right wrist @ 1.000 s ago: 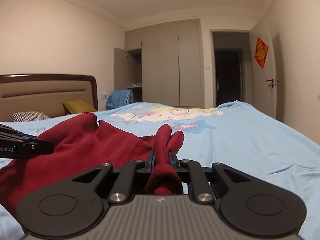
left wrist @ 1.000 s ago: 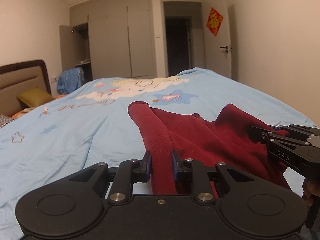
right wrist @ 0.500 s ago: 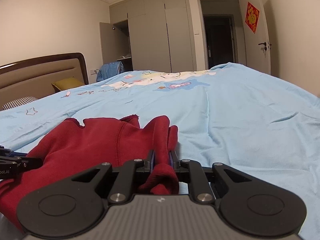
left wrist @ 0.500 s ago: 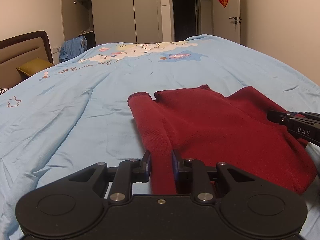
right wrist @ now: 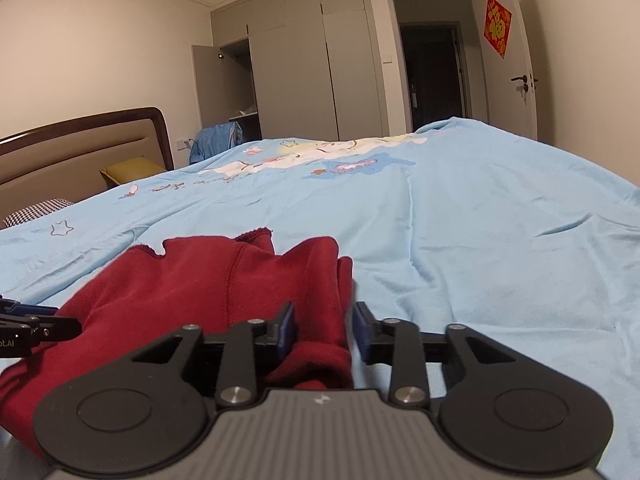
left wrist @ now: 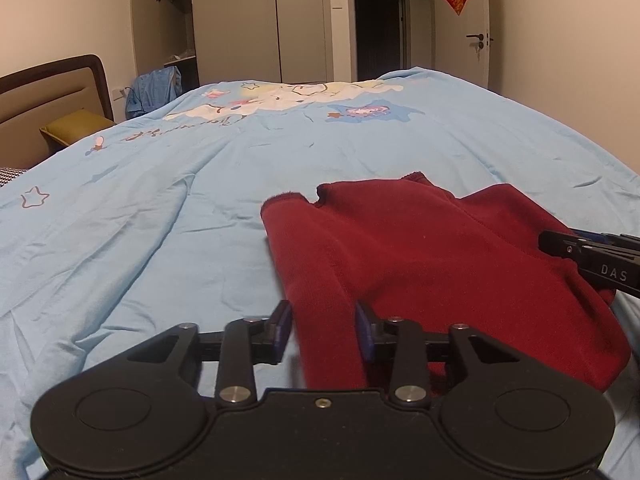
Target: Fold small clothes
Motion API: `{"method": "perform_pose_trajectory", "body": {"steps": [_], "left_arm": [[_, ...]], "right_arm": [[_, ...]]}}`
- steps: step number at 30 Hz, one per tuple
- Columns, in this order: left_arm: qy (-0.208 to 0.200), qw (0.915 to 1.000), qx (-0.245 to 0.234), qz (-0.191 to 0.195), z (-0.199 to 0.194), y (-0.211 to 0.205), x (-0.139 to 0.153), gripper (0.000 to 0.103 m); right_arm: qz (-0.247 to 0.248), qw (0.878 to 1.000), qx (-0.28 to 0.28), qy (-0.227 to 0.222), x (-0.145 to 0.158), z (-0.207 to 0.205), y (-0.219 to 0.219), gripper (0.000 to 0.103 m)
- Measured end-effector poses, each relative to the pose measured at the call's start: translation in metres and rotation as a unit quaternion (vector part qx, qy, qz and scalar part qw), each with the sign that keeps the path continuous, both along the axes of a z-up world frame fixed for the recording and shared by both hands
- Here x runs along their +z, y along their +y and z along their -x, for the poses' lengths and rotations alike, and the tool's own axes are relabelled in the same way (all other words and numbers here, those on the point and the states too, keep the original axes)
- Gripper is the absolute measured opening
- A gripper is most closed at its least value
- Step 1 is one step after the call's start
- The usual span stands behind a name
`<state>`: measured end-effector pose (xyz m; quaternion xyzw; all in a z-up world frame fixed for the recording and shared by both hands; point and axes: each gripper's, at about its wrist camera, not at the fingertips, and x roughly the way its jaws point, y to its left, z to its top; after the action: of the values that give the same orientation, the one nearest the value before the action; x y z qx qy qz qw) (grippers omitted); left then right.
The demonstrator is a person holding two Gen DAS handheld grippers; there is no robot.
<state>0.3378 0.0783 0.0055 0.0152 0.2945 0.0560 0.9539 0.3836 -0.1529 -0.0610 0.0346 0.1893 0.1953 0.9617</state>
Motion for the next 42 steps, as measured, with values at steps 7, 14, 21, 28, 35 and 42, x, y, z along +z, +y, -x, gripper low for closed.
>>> {"method": "perform_pose_trajectory", "body": {"steps": [7,14,21,28,35,42], "left_arm": [[-0.025,0.9996,0.002,0.010,0.025,-0.009,0.022,0.084],[-0.075,0.9970,0.015,0.014,0.074,-0.020,0.049,0.102],[-0.112,0.9929,0.013,0.040,0.133,-0.028,0.064,0.102],[-0.138,0.9891,0.002,0.052,0.191,-0.040,0.063,0.102],[-0.145,0.9879,-0.007,0.053,0.234,-0.046,0.051,0.102],[-0.134,0.9900,-0.022,0.039,0.262,-0.050,0.030,0.102]], "right_arm": [[0.003,1.000,-0.001,-0.031,0.020,0.031,-0.011,0.075],[-0.010,0.996,-0.001,-0.085,0.052,0.087,-0.030,0.098],[-0.029,0.993,-0.008,-0.117,0.072,0.144,-0.052,0.103],[-0.042,0.991,-0.013,-0.130,0.078,0.197,-0.071,0.103],[-0.030,0.990,-0.022,-0.132,0.065,0.246,-0.079,0.103],[-0.015,0.991,-0.038,-0.125,0.043,0.281,-0.079,0.103]]}}
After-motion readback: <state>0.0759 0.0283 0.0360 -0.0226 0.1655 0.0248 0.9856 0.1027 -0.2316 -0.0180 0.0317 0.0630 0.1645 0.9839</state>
